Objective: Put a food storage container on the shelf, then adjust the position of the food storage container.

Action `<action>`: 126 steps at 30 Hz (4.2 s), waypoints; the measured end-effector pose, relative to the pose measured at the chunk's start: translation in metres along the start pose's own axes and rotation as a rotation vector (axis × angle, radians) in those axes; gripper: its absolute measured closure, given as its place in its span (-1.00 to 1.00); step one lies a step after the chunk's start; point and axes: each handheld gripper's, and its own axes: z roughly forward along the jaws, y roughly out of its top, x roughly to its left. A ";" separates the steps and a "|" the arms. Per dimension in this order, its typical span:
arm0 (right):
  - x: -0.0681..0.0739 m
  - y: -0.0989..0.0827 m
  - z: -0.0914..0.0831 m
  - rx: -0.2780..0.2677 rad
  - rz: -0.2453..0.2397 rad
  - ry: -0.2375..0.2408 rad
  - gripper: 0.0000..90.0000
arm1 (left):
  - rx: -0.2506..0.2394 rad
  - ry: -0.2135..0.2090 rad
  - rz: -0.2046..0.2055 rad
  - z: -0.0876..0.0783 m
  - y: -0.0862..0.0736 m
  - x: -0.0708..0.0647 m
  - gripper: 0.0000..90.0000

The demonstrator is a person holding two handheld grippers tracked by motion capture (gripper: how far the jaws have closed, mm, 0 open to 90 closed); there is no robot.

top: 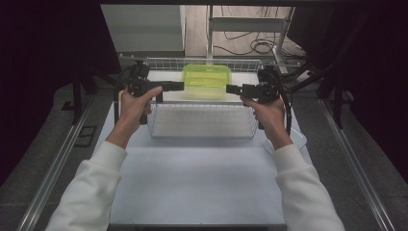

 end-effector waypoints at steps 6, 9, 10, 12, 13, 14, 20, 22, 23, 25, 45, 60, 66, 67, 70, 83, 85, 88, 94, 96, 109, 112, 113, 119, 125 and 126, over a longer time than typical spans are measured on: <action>0.013 -0.039 -0.026 0.035 -0.096 0.064 -0.46 | 0.040 0.017 0.092 -0.016 -0.043 -0.024 -0.44; 0.019 -0.059 -0.036 0.043 -0.139 0.073 -0.44 | 0.056 0.033 0.124 -0.021 -0.072 -0.032 -0.42; 0.021 -0.068 -0.040 0.046 -0.149 0.075 -0.44 | 0.062 0.036 0.131 -0.022 -0.081 -0.033 -0.41; 0.021 -0.085 -0.046 0.053 -0.165 0.077 -0.42 | 0.068 0.039 0.140 -0.025 -0.095 -0.034 -0.40; 0.020 -0.091 -0.047 0.060 -0.171 0.078 -0.42 | 0.077 0.039 0.144 -0.026 -0.102 -0.034 -0.40; 0.019 -0.099 -0.049 0.071 -0.178 0.076 -0.42 | 0.081 0.047 0.149 -0.028 -0.109 -0.034 -0.40; 0.003 -0.144 -0.057 0.130 -0.173 0.063 -0.41 | 0.122 0.081 0.147 -0.034 -0.149 -0.030 -0.39; -0.002 -0.154 -0.057 0.148 -0.167 0.061 -0.41 | 0.135 0.091 0.146 -0.034 -0.159 -0.028 -0.39; -0.005 -0.160 -0.057 0.155 -0.159 0.060 -0.41 | 0.143 0.098 0.144 -0.033 -0.165 -0.026 -0.39; -0.011 -0.171 -0.056 0.167 -0.140 0.057 -0.41 | 0.161 0.110 0.131 -0.030 -0.175 -0.020 -0.38; -0.023 -0.198 -0.052 0.226 -0.159 -0.022 -0.41 | 0.211 0.167 0.146 -0.023 -0.195 -0.021 -0.43; -0.034 -0.196 -0.054 0.243 -0.149 -0.060 -0.27 | 0.238 0.183 0.117 -0.026 -0.198 -0.012 -0.46; -0.052 -0.183 -0.065 0.239 -0.125 -0.094 -0.02 | 0.262 0.183 0.117 -0.023 -0.204 -0.013 -0.46; -0.055 -0.180 -0.065 0.239 -0.121 -0.100 0.04 | 0.265 0.183 0.116 -0.022 -0.205 -0.013 -0.46; -0.068 -0.167 -0.067 0.245 -0.114 -0.131 0.28 | 0.274 0.183 0.115 -0.021 -0.205 -0.010 -0.46; -0.129 -0.105 -0.065 0.318 -0.097 -0.275 0.95 | 0.285 0.177 0.103 -0.018 -0.206 -0.001 -0.46; -0.139 -0.101 -0.065 0.325 -0.100 -0.292 0.98 | 0.292 0.176 0.100 -0.016 -0.207 0.001 -0.46; -0.155 -0.095 -0.066 0.326 -0.082 -0.326 0.98 | 0.297 0.178 0.098 -0.016 -0.208 0.003 -0.46; -0.187 -0.084 -0.072 0.306 -0.087 -0.377 0.99 | 0.317 0.176 0.093 -0.011 -0.210 0.005 -0.46; -0.197 -0.084 -0.070 0.323 -0.097 -0.391 0.99 | 0.322 0.176 0.091 -0.010 -0.211 0.005 -0.46; -0.229 -0.092 -0.042 0.419 -0.144 -0.460 0.99 | 0.320 0.185 0.075 -0.013 -0.212 0.010 -0.47; -0.230 -0.092 -0.042 0.447 -0.167 -0.471 0.99 | 0.324 0.187 0.076 -0.012 -0.212 0.011 -0.47; -0.231 -0.093 -0.042 0.462 -0.173 -0.478 0.99 | 0.325 0.188 0.076 -0.011 -0.213 0.011 -0.47; -0.234 -0.101 -0.045 0.484 -0.163 -0.466 0.99 | 0.331 0.184 0.077 -0.009 -0.213 0.010 -0.47; -0.226 -0.105 -0.046 0.501 -0.183 -0.405 0.99 | 0.337 0.181 0.075 -0.007 -0.214 0.010 -0.47; -0.223 -0.106 -0.046 0.507 -0.188 -0.393 0.99 | 0.339 0.180 0.075 -0.007 -0.214 0.011 -0.47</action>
